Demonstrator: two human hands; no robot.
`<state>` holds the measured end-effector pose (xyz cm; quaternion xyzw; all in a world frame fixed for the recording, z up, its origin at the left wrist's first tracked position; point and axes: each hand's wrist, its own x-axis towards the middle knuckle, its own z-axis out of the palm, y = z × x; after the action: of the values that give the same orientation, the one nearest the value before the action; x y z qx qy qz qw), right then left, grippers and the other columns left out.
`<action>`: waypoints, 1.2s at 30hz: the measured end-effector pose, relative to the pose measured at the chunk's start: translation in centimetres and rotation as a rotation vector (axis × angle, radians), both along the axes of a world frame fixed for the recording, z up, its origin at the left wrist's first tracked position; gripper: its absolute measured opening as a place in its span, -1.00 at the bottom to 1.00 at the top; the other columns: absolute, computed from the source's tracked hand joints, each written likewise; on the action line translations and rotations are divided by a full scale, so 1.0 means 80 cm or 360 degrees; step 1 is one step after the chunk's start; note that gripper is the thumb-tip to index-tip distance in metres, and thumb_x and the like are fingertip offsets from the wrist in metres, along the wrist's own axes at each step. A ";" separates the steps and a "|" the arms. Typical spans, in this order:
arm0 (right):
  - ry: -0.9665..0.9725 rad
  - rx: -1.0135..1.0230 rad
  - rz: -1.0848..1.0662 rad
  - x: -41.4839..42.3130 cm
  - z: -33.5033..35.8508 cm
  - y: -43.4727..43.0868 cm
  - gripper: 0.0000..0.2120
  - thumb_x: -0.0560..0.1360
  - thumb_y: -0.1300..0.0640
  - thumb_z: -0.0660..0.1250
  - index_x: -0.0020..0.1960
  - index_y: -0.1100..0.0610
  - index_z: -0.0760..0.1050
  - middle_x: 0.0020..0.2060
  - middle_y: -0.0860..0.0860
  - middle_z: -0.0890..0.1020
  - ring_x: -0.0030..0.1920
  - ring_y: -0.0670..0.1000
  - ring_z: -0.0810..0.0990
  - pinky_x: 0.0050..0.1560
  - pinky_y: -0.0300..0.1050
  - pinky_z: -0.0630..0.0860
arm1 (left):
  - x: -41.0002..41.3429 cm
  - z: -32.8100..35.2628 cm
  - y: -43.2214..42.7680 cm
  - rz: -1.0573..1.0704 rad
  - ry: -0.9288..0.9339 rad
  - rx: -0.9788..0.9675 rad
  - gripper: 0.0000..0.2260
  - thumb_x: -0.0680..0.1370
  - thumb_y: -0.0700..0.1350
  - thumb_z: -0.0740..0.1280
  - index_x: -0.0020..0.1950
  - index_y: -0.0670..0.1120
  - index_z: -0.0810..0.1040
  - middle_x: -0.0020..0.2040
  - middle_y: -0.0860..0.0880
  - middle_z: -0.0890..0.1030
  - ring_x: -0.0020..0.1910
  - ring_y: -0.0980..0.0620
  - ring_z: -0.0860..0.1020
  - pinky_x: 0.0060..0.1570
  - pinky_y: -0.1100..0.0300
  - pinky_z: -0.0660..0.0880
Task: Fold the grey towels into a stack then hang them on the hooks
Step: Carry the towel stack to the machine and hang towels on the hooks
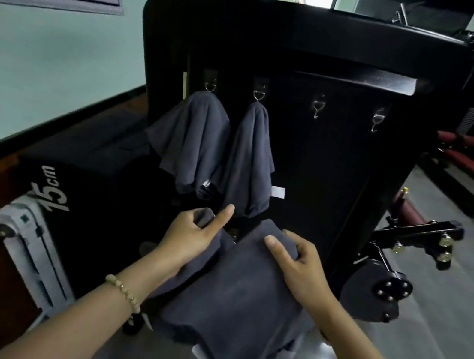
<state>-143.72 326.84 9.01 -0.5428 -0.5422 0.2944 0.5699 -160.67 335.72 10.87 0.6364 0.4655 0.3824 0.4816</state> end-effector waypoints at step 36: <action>0.0304 0.0117 0.0013 -0.052 0.042 0.070 -0.47 0.61 -0.09 -0.08 0.10 0.15 0.59 0.00 -0.03 0.69 0.10 -0.16 0.61 0.17 -0.30 0.48 | 0.024 0.035 0.049 -0.0317 -0.0204 0.0416 -0.71 0.45 0.01 0.44 -0.15 -0.23 0.56 -0.32 -0.12 0.55 -0.27 0.17 0.51 -0.20 0.37 0.45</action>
<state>-147.91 332.41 12.39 -0.4886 -0.4981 0.3270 0.6373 -158.75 339.61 13.71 0.7110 0.3148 0.4298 0.4589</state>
